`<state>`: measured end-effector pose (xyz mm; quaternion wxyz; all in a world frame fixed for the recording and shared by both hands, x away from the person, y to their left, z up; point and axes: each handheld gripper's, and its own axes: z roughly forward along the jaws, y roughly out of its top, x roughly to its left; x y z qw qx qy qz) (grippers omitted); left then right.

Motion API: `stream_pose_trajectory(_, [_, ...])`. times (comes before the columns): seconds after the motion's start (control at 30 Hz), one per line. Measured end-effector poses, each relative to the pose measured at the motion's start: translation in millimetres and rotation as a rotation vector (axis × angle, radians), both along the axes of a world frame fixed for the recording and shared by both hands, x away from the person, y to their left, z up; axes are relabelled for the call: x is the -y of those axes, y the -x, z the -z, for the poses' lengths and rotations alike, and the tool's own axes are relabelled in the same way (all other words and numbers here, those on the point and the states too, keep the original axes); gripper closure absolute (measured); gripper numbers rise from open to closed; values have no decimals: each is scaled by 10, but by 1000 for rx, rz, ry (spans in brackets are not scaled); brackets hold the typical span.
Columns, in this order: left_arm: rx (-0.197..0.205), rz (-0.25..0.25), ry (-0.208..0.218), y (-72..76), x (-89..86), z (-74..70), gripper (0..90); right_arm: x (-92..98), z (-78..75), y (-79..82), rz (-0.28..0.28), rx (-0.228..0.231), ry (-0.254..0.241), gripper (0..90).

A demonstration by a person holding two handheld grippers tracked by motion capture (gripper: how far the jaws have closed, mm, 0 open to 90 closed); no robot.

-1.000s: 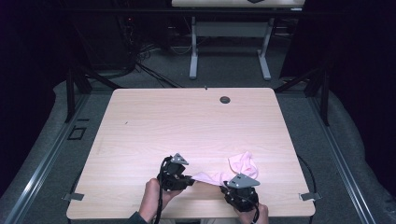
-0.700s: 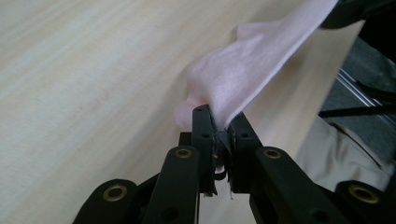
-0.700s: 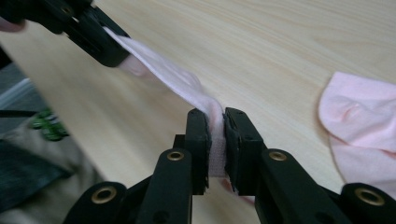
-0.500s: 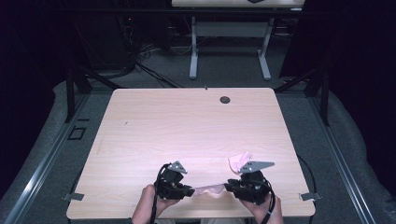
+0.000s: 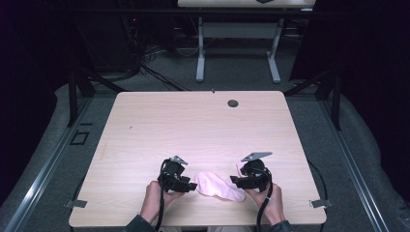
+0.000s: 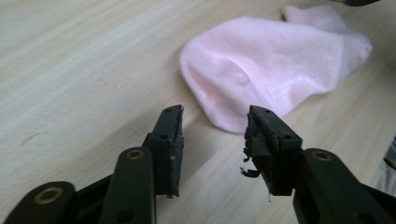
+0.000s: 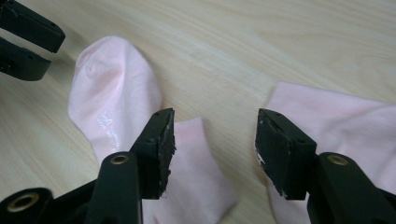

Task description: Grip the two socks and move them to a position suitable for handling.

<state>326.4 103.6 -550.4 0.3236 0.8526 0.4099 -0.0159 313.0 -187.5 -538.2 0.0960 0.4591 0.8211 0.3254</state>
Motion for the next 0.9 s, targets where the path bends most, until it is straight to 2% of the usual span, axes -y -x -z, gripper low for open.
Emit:
stream_pose_trajectory(0.07, [30,-25,-7,-24,3,-18,491,77,-24,51,27,0,11,488])
stream_pose_trajectory(0.1, [39,-22,-5,-40,17,-21,485,99,-20,84,23,-3,8,506])
stream_pose_trajectory(0.13, [34,-21,3,-54,40,-17,486,101,3,115,20,-11,8,519])
stream_pose_trajectory(0.17, [39,-10,-25,-80,93,-8,486,90,30,128,8,-19,15,528])
stream_pose_trajectory(0.2, [37,11,-34,-98,141,2,486,58,75,143,-15,-37,39,538])
stream_pose_trajectory(0.3, [38,31,-89,-117,271,42,510,-16,168,132,-27,-40,78,590])
stream_pose_trajectory(0.37, [44,30,-125,-123,323,76,570,-60,203,111,-39,-38,82,636])
stream_pose_trajectory(0.4, [39,32,-128,-124,331,85,618,-80,211,98,-56,-44,87,668])
stream_pose_trajectory(0.57, [79,45,-163,-96,363,91,779,-142,245,89,-88,-41,101,774])
stream_pose_trajectory(0.67, [82,45,-150,-93,345,104,882,-146,252,94,-86,-42,68,834])
stream_pose_trajectory(0.8, [90,32,-147,-44,283,98,894,-123,234,118,-52,-32,45,846])
stream_pose_trajectory(0.9, [80,2,-115,61,148,104,893,-88,206,140,-22,-35,10,845])
